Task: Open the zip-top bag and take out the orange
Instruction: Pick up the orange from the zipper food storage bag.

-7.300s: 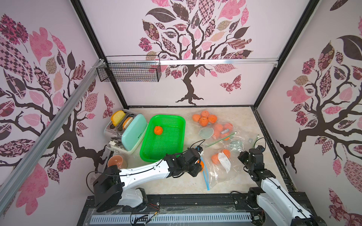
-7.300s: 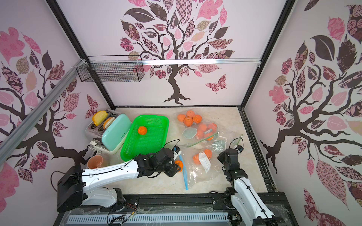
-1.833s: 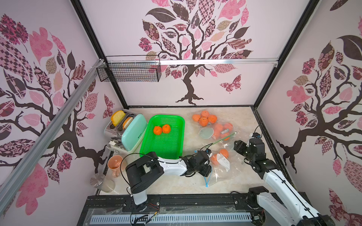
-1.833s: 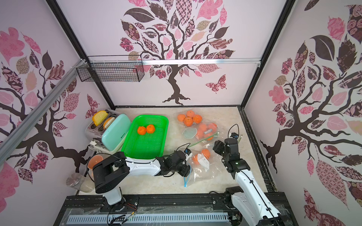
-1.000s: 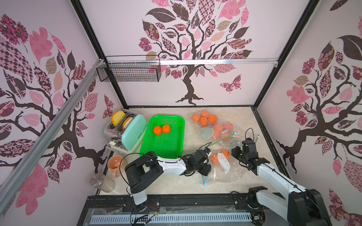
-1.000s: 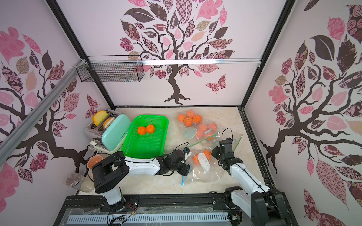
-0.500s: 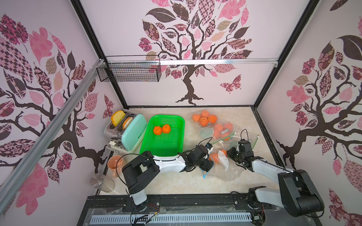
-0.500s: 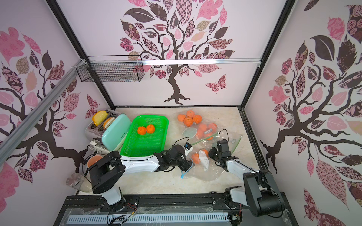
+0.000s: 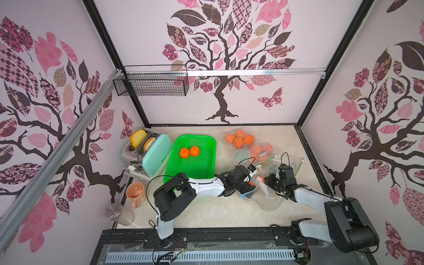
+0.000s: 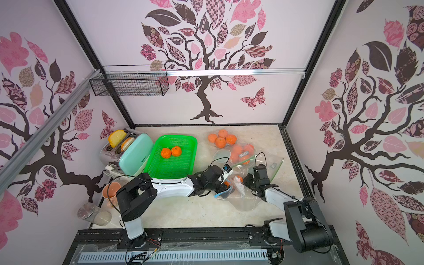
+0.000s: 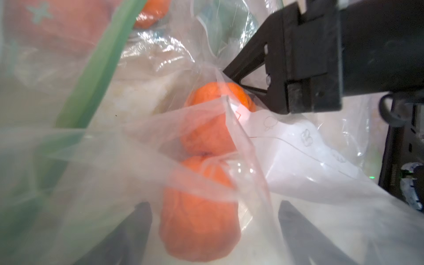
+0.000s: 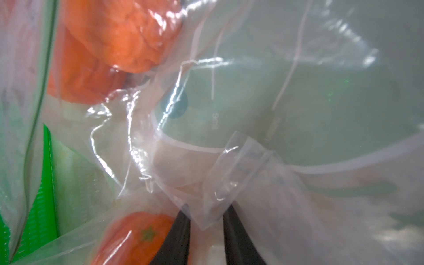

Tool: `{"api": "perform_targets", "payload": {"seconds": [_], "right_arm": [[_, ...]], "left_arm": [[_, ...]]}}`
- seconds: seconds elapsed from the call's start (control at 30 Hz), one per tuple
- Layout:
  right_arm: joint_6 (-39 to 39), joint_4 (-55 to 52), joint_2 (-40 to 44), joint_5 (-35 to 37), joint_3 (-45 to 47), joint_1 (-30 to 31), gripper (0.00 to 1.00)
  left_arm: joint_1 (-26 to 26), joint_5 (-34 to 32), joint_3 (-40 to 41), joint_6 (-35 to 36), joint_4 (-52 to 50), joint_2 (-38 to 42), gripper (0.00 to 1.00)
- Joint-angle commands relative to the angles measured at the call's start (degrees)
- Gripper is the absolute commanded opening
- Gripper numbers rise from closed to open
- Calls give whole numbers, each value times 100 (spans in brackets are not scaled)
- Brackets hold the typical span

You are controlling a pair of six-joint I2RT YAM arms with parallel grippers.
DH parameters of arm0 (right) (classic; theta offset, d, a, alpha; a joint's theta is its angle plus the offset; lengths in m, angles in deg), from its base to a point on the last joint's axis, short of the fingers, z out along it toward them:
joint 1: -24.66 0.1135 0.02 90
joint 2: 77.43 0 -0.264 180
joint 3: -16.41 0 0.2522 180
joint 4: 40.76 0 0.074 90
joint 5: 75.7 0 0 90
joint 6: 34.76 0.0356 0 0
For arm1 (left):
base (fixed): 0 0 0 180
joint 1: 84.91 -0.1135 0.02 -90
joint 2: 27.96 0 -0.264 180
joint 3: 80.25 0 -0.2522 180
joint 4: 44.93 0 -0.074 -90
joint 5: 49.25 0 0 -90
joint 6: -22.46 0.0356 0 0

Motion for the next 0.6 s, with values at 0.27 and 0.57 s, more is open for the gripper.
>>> {"api": "perform_targets", "payload": {"seconds": [0.27,0.57], "right_arm": [[-24,-36,-35,-61,27,85,32],[-41,-104,64,25,28,94,34]], "left_arm": [[102,-89,116,60,-111,-28,77],[120,-188,308,-74,-137,398,57]]}}
